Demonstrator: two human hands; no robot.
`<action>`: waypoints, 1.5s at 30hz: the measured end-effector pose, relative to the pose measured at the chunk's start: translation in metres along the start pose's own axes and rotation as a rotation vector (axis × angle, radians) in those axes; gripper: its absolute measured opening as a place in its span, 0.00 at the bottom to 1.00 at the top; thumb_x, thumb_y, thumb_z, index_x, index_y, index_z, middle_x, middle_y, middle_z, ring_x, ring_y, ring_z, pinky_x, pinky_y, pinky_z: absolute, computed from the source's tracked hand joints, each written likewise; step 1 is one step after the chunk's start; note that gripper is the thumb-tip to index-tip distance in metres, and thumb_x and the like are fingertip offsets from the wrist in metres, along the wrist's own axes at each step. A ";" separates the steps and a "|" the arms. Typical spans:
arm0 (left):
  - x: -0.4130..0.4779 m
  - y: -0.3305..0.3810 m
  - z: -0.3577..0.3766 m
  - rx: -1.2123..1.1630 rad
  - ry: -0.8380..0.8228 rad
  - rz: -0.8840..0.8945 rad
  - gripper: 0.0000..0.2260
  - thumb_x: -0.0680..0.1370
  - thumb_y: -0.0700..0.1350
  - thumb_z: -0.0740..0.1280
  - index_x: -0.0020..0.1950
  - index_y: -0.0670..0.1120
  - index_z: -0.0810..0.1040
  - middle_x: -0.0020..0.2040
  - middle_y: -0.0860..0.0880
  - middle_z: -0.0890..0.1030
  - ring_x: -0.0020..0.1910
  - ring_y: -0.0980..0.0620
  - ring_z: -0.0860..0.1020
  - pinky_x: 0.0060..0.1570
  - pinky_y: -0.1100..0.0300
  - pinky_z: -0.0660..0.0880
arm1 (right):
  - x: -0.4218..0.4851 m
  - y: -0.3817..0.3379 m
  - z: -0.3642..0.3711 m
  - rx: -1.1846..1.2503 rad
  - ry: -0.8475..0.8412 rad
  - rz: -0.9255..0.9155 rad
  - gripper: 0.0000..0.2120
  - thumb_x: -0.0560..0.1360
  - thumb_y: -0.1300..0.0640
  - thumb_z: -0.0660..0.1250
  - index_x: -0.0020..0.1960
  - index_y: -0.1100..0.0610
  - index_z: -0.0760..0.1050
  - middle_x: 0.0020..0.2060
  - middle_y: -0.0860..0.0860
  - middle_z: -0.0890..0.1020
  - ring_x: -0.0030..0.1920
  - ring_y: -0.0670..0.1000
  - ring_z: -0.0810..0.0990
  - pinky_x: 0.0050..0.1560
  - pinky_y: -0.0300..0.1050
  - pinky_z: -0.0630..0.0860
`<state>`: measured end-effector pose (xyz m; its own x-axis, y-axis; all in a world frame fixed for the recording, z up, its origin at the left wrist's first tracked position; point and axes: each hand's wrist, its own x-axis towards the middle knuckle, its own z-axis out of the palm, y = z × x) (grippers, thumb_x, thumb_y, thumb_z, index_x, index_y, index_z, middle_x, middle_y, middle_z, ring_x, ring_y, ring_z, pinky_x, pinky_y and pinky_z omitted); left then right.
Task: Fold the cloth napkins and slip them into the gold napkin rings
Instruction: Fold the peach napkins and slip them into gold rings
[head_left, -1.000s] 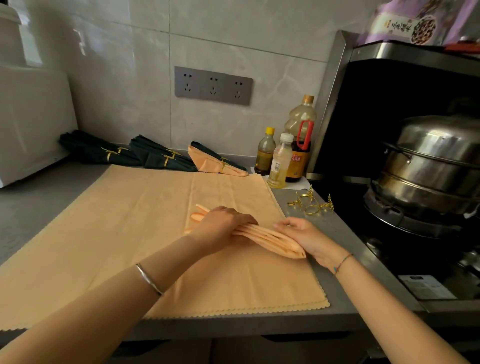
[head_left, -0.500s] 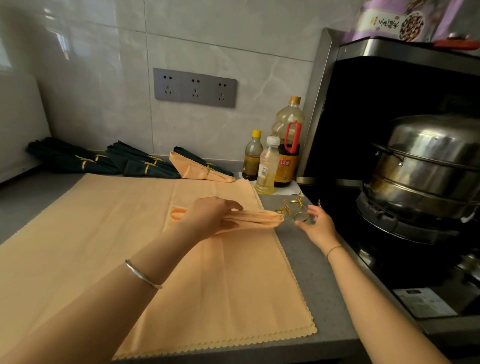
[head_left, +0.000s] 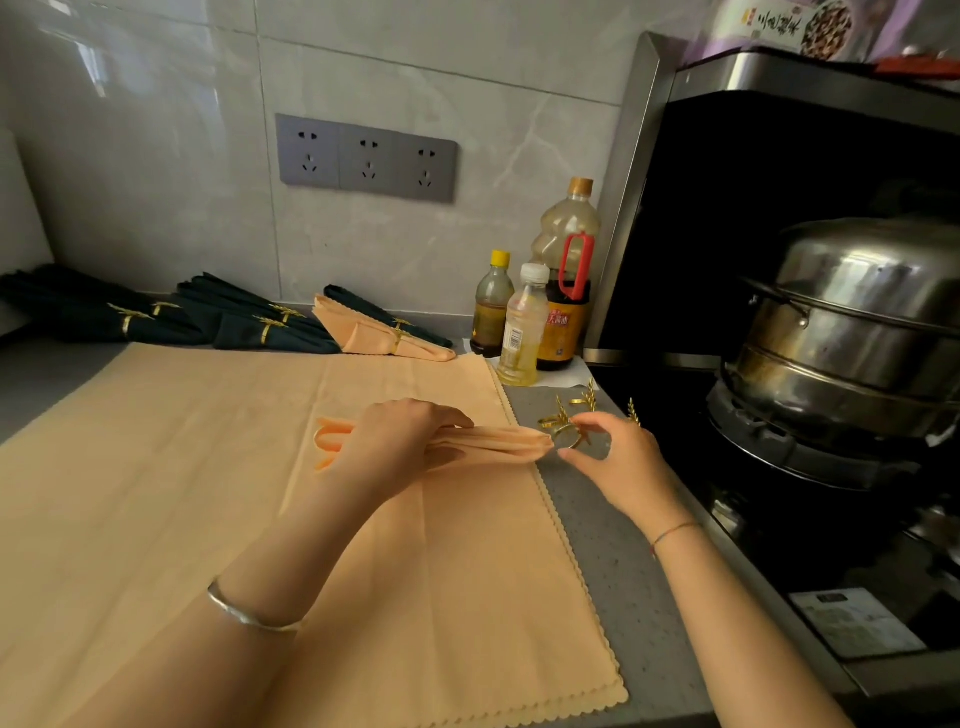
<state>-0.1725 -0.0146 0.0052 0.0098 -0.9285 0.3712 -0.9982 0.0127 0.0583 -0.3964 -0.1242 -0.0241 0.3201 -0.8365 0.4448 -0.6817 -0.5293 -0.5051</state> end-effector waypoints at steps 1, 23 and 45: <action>-0.001 0.000 0.001 0.000 0.003 0.006 0.17 0.79 0.56 0.63 0.68 0.60 0.70 0.63 0.57 0.77 0.59 0.54 0.75 0.51 0.63 0.73 | -0.002 -0.006 0.000 -0.006 -0.019 -0.052 0.21 0.69 0.52 0.74 0.61 0.51 0.76 0.56 0.47 0.80 0.59 0.49 0.76 0.63 0.50 0.71; -0.012 0.012 -0.003 -0.103 0.005 -0.022 0.26 0.77 0.55 0.65 0.73 0.59 0.59 0.62 0.58 0.77 0.57 0.55 0.77 0.51 0.62 0.74 | -0.018 -0.038 0.009 -0.045 -0.156 -0.287 0.24 0.67 0.46 0.74 0.61 0.45 0.72 0.52 0.40 0.77 0.53 0.40 0.63 0.55 0.38 0.63; -0.004 0.007 0.000 0.075 -0.037 0.078 0.23 0.77 0.57 0.65 0.71 0.55 0.68 0.63 0.55 0.76 0.61 0.54 0.69 0.61 0.59 0.65 | -0.013 -0.039 0.012 0.024 -0.094 -0.198 0.06 0.69 0.49 0.74 0.45 0.46 0.81 0.39 0.40 0.76 0.51 0.47 0.66 0.45 0.41 0.62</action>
<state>-0.1793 -0.0106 0.0043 -0.0688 -0.9389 0.3371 -0.9975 0.0588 -0.0399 -0.3659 -0.0942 -0.0194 0.5069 -0.7249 0.4664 -0.5841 -0.6868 -0.4326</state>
